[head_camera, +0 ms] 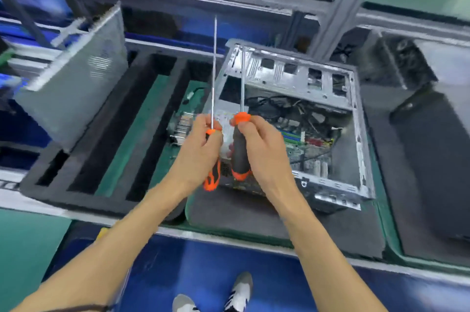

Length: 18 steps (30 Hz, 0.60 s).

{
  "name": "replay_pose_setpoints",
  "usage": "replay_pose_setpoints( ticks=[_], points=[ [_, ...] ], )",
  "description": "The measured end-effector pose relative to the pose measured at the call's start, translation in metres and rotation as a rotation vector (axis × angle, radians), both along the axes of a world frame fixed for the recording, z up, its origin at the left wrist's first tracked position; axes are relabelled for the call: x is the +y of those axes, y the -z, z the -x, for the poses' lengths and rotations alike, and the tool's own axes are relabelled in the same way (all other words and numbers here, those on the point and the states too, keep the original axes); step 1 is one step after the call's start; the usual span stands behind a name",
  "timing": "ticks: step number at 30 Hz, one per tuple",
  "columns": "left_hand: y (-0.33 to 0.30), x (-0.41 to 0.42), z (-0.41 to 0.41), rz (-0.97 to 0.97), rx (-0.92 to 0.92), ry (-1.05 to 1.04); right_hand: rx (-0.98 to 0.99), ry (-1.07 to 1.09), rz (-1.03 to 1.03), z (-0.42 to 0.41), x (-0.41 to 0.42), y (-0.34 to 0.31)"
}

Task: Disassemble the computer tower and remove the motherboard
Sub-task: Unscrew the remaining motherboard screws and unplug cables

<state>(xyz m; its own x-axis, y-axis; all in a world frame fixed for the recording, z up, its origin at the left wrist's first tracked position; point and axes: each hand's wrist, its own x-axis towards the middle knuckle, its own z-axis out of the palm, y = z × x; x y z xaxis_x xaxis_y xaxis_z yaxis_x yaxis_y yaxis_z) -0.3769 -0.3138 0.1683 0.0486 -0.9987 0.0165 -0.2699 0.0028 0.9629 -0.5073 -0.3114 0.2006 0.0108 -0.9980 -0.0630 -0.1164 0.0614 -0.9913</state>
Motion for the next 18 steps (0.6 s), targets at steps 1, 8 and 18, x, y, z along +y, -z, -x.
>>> replay_pose_setpoints(
  ticks=[1,8,18],
  points=[
    [-0.002,-0.004,0.011,0.004,-0.011,0.003,0.03,0.009,0.022,0.013,-0.002,0.001],
    [-0.014,-0.028,0.074,-0.038,0.036,0.053,0.04,0.14,0.047,0.083,-0.012,0.01],
    [-0.019,-0.042,0.147,-0.171,0.042,0.198,0.084,0.394,0.093,0.177,-0.017,-0.001]
  ],
)
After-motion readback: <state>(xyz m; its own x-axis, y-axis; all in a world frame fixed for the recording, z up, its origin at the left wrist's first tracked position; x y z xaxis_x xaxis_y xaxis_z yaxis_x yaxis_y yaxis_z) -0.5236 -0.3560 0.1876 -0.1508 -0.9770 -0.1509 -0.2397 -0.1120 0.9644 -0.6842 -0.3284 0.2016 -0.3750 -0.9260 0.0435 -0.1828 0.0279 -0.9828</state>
